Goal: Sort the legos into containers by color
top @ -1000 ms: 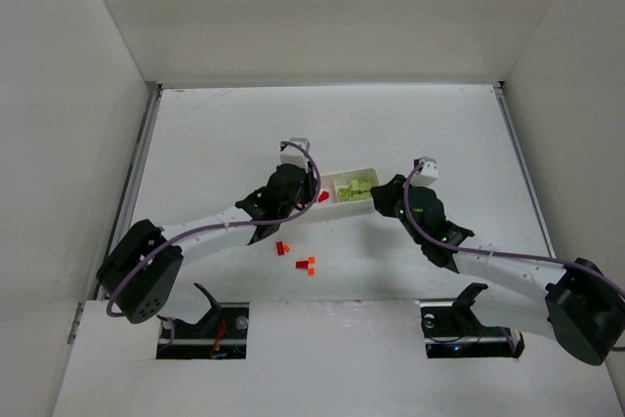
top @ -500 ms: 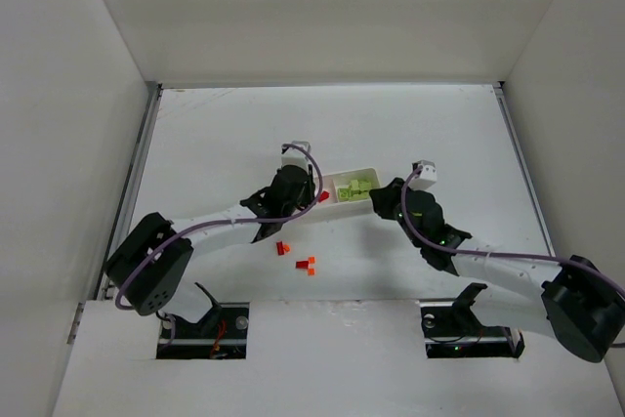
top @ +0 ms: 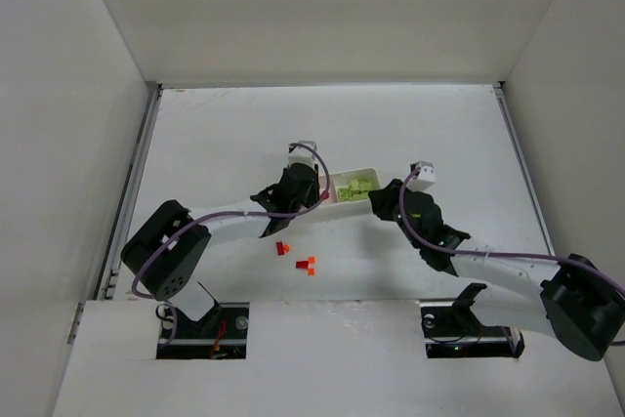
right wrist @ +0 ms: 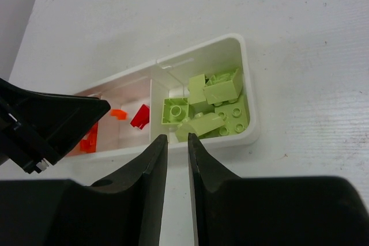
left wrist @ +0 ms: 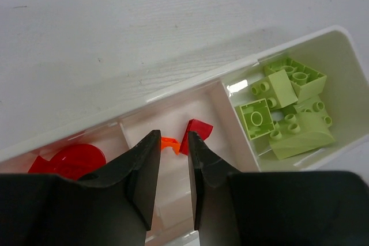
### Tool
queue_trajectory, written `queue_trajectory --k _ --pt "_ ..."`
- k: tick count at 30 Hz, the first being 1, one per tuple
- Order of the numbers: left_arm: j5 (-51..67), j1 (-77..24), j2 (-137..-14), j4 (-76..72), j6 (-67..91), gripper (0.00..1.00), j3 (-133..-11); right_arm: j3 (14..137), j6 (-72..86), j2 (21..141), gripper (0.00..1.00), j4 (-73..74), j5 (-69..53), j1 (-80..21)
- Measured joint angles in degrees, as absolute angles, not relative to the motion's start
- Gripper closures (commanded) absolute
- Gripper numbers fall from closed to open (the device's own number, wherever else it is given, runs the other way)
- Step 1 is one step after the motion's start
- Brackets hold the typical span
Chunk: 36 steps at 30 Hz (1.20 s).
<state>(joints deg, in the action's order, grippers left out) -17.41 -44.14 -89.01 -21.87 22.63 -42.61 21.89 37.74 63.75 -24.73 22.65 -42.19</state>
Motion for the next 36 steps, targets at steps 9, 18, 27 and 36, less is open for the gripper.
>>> queue_trajectory --k 9,18,27,36 --pt "-17.6 -44.2 -90.3 -23.1 22.8 0.6 -42.9 21.9 37.3 64.4 0.65 -24.9 22.6 -43.0" --pt "-19.7 -43.5 -76.9 -22.3 24.3 0.59 -39.1 25.4 32.8 69.6 0.73 -25.3 18.5 -55.3" --pt "-20.9 -36.4 -61.3 -18.5 30.0 0.58 -27.5 38.4 26.7 86.7 0.45 -22.2 12.0 -69.4" --pt "-19.3 -31.7 -49.9 -14.6 33.3 0.56 -17.8 43.6 18.0 92.1 0.43 -12.6 11.5 -71.7"
